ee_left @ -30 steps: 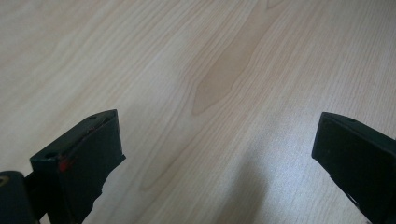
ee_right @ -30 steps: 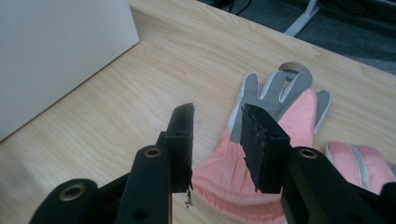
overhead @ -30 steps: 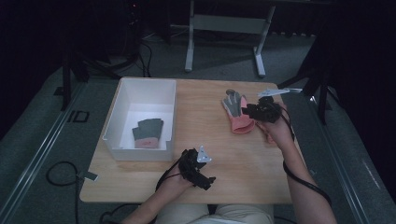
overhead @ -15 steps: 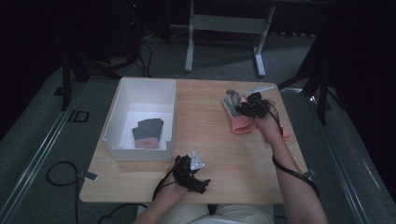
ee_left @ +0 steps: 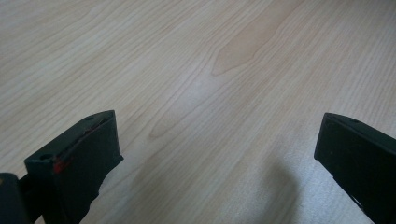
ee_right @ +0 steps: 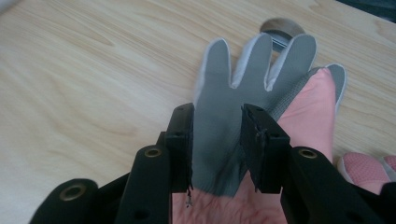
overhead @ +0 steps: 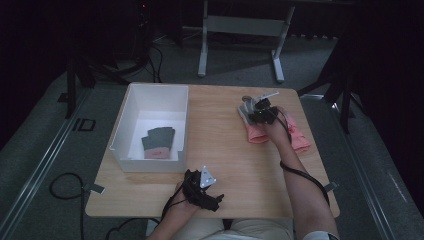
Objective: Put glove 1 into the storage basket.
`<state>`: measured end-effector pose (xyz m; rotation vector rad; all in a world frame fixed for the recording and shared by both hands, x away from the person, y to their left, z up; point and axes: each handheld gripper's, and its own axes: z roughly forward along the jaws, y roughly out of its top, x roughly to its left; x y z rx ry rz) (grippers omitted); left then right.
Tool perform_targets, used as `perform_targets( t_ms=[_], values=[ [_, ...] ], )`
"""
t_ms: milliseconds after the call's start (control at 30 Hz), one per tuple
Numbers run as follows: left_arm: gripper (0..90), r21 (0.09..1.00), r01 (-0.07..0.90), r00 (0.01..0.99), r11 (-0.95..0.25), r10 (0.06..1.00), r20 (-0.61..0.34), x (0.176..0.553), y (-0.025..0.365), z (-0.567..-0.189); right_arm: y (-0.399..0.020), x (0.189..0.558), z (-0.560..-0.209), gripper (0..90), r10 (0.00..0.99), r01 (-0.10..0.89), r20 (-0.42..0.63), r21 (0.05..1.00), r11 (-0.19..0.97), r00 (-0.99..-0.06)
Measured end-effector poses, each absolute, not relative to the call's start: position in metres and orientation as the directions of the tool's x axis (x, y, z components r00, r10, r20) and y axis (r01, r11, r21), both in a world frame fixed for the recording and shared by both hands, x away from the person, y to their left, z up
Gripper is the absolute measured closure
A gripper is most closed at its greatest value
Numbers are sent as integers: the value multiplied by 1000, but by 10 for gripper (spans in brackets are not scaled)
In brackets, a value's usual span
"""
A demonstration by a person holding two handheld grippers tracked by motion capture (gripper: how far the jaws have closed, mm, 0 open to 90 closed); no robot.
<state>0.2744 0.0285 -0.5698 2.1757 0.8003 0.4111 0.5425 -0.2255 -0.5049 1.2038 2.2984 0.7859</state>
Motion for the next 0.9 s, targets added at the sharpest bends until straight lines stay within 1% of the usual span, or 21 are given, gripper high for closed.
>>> perform_targets(
  t_ms=[67, 100, 133, 200, 333, 467, 500, 567, 633, 700, 800, 833, 867, 900],
  values=[
    [0, 755, 408, 752, -514, 658, 41, 275, 28, -571, -222, 547, -513, 649, 835, 605, -144, 626, 492, -531],
    [0, 754, 409, 753, -514, 657, 39, 275, 28, -572, -221, 548, -517, 673, 835, 613, -164, 608, 505, -525],
    [0, 753, 412, 753, -514, 657, 37, 275, 28, -572, -221, 549, -521, 711, 837, 622, -155, 601, 502, -525],
    [0, 756, 407, 755, -512, 654, 36, 276, 29, -572, -221, 551, -529, 743, 836, 631, -144, 593, 501, -529],
    [0, 756, 408, 758, -512, 652, 32, 277, 29, -573, -223, 556, -531, 819, 883, 691, -64, 598, 407, -465],
    [0, 755, 401, 764, -519, 644, 37, 277, 29, -573, -224, 555, -525, 875, 910, 716, -13, 612, 336, -415],
    [0, 755, 401, 764, -519, 644, 37, 277, 29, -573, -224, 555, -525, 875, 910, 716, -13, 612, 336, -415],
    [1, 753, 403, 763, -519, 646, 37, 278, 30, -574, -226, 548, -515, 884, 916, 714, 22, 634, 297, -401],
    [1, 756, 402, 766, -516, 642, 30, 278, 31, -574, -228, 540, -505, 887, 919, 695, 35, 666, 271, -392],
    [1, 762, 395, 765, -514, 643, 37, 278, 31, -573, -231, 530, -493, 887, 914, 688, 80, 685, 239, -398],
    [1, 766, 387, 768, -513, 640, 40, 276, 31, -573, -233, 513, -475, 887, 907, 667, 100, 711, 223, -409],
    [1, 766, 387, 768, -513, 640, 40, 276, 31, -573, -233, 513, -475, 887, 907, 667, 100, 711, 223, -409],
    [1, 770, 378, 770, -514, 636, 47, 276, 30, -572, -235, 497, -462, 887, 906, 649, 107, 733, 206, -409],
    [1, 770, 373, 771, -518, 635, 54, 275, 30, -572, -236, 492, -458, 887, 904, 642, 113, 740, 200, -412]
  ],
)
